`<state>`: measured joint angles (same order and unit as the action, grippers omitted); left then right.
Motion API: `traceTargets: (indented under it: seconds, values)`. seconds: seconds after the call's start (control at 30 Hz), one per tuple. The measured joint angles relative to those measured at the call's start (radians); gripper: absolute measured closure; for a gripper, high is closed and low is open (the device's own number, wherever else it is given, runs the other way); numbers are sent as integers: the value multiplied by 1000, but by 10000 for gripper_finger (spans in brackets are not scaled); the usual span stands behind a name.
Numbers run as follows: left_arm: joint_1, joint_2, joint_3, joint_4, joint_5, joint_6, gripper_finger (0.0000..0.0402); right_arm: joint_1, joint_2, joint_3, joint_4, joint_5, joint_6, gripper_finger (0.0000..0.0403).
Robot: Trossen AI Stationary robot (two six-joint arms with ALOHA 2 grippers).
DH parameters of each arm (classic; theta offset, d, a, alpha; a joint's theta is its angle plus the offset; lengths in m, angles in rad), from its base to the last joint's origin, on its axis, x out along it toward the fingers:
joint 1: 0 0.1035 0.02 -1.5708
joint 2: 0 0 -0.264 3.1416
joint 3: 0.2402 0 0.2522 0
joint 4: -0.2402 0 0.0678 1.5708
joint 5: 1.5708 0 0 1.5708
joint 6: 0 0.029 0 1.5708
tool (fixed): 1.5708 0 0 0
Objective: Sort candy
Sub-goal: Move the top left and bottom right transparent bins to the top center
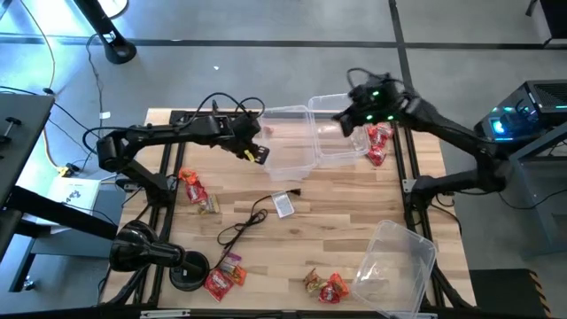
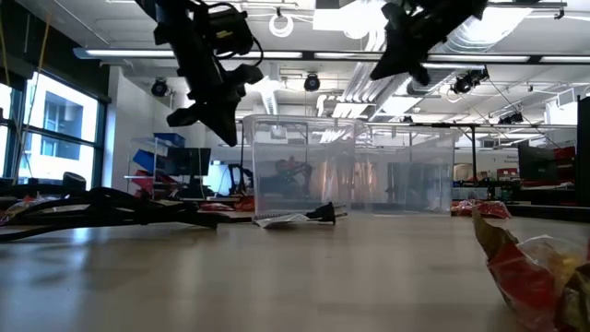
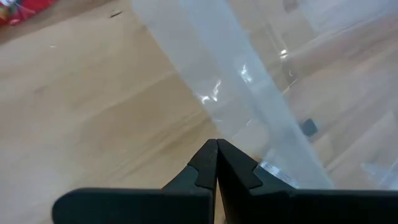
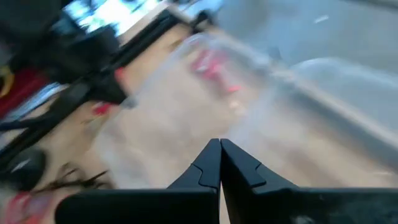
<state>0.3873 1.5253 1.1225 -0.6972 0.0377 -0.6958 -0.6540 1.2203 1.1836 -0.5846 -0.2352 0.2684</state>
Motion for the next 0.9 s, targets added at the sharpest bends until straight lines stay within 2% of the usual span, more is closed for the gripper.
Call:
traceTargets:
  seconds: [0.2,0.3,0.4,0.67,0.8,0.9]
  values:
    - [0,-33,0,-54,-26,82,401,-61,-100,18,-208,162,-11,403]
    - [5,-52,0,-70,-78,119,401,-93,-106,17,-378,287,-14,400]
    - [34,-58,0,-58,-135,131,401,-127,-104,-5,-428,337,-40,378]
    - [155,-2,0,-47,-179,127,401,-283,-103,-89,-394,324,-65,251]
    - [174,41,0,-1,-174,124,401,-360,-103,-145,-371,233,-102,201]
    - [172,82,0,32,-147,130,401,-407,-87,-207,-364,164,-89,187]
